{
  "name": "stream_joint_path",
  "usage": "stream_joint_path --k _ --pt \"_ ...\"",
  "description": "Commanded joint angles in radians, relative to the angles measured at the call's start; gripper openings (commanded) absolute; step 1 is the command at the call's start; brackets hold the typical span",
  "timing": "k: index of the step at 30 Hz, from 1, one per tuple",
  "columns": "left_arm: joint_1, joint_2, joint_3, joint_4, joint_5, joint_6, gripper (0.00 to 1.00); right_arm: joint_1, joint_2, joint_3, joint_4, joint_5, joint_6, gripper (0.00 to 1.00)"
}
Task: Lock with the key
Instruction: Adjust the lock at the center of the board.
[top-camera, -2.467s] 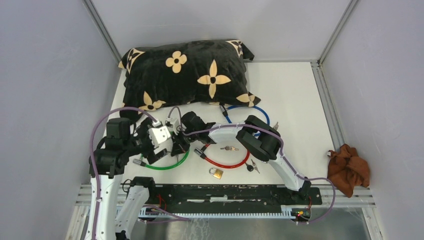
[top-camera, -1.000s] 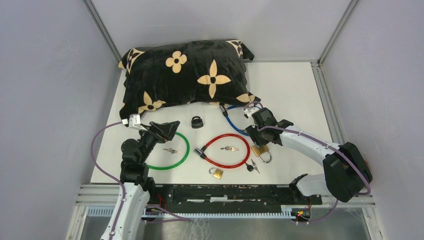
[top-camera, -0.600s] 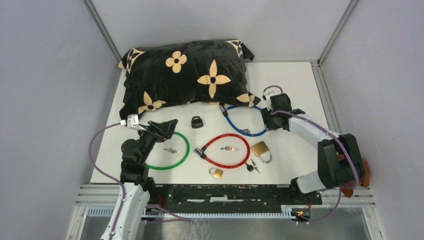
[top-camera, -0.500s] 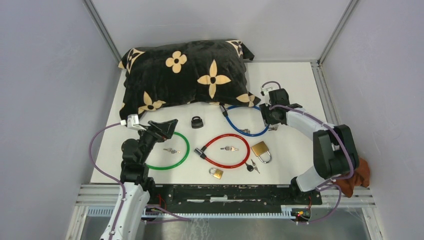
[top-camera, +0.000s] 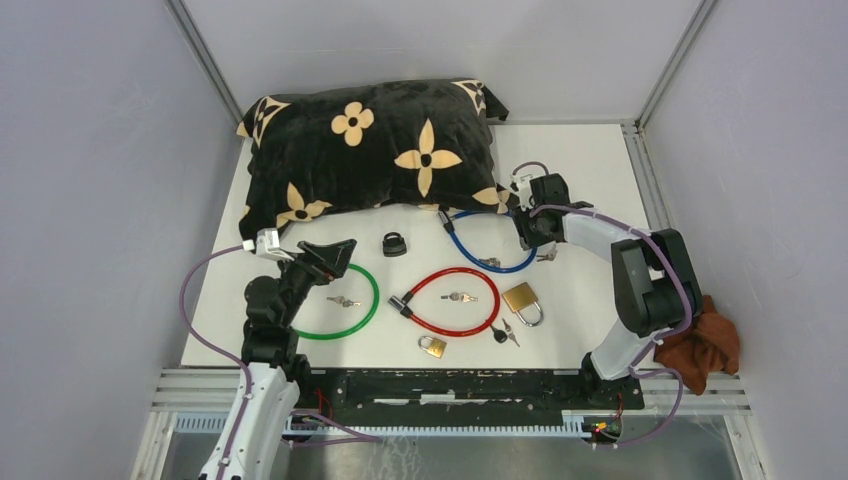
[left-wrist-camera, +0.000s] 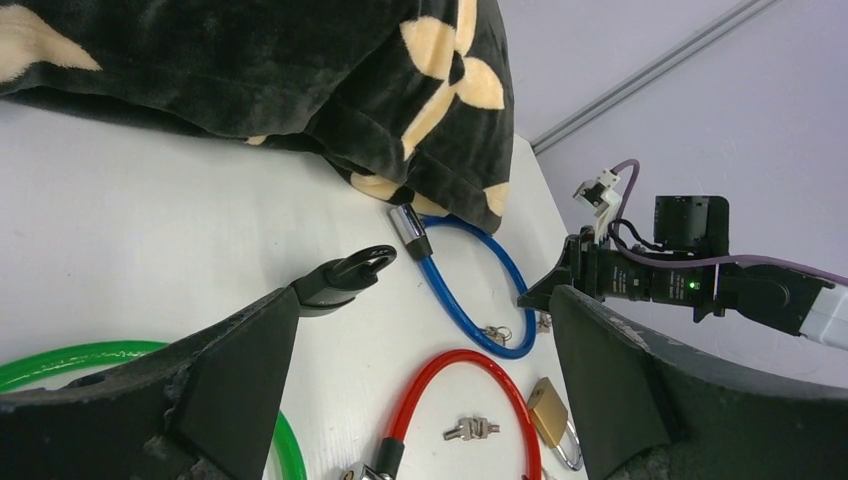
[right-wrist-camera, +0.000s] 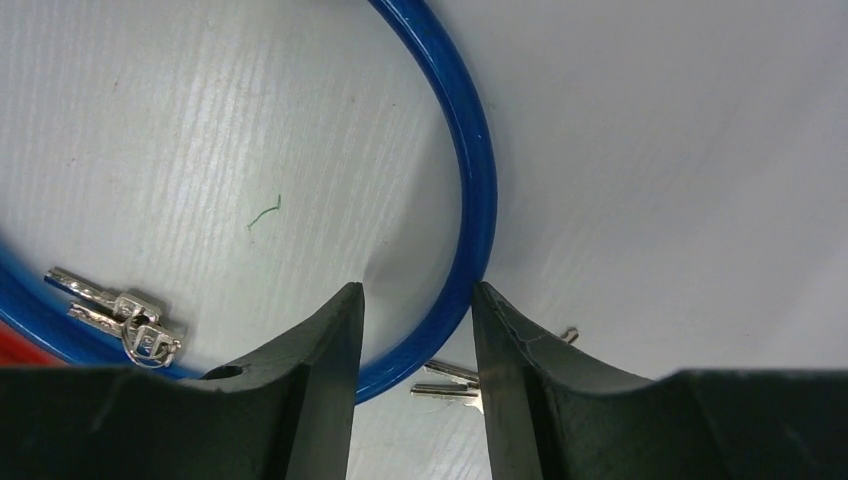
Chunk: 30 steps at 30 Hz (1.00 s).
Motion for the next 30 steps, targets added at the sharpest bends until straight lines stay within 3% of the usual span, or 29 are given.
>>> stream_joint_path --k 1,5,16,30 --pt "0.004 0.007 -0.004 0.046 -0.021 0.008 1.0 0.054 -0.004 -0.042 -0.003 -0.111 0.02 0.48" --pt "0.004 0.008 -0.004 0.047 -0.021 0.009 1.0 0.089 -0.019 -0.049 -0.02 -0.149 0.022 0.48" --pt "0.004 0.011 -0.004 0.048 -0.019 0.005 1.0 0.111 -0.08 -0.003 -0.114 -0.051 -0.013 0.48" --pt "0.004 0.016 -0.007 0.056 -0.013 -0.001 1.0 0.165 -0.215 -0.114 -0.212 -0.068 0.037 0.48"
